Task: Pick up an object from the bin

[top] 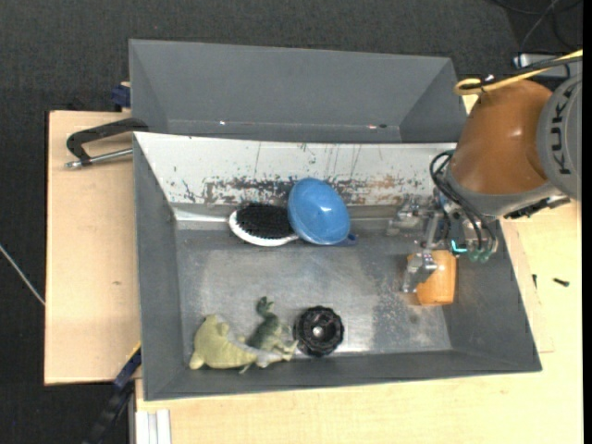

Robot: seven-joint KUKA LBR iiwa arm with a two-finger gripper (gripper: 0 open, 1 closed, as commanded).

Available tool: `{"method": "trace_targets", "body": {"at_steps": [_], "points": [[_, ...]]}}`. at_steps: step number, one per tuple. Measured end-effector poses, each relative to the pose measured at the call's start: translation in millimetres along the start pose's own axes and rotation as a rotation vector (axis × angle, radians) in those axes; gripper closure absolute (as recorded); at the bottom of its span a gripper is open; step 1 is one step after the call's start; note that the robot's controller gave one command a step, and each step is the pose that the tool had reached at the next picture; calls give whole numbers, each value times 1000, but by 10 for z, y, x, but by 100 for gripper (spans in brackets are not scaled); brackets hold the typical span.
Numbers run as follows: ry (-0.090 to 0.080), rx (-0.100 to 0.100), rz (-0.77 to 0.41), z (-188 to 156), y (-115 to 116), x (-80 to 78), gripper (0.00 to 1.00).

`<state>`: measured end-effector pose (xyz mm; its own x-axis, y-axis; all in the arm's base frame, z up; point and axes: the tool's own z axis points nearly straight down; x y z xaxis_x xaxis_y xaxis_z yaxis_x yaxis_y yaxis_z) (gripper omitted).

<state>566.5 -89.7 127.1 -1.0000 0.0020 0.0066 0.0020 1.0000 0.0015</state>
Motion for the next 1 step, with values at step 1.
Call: {"method": "trace_targets", "body": {"at_steps": [1], "points": [[-11,-3,8,484,1215,-301,0]]}}
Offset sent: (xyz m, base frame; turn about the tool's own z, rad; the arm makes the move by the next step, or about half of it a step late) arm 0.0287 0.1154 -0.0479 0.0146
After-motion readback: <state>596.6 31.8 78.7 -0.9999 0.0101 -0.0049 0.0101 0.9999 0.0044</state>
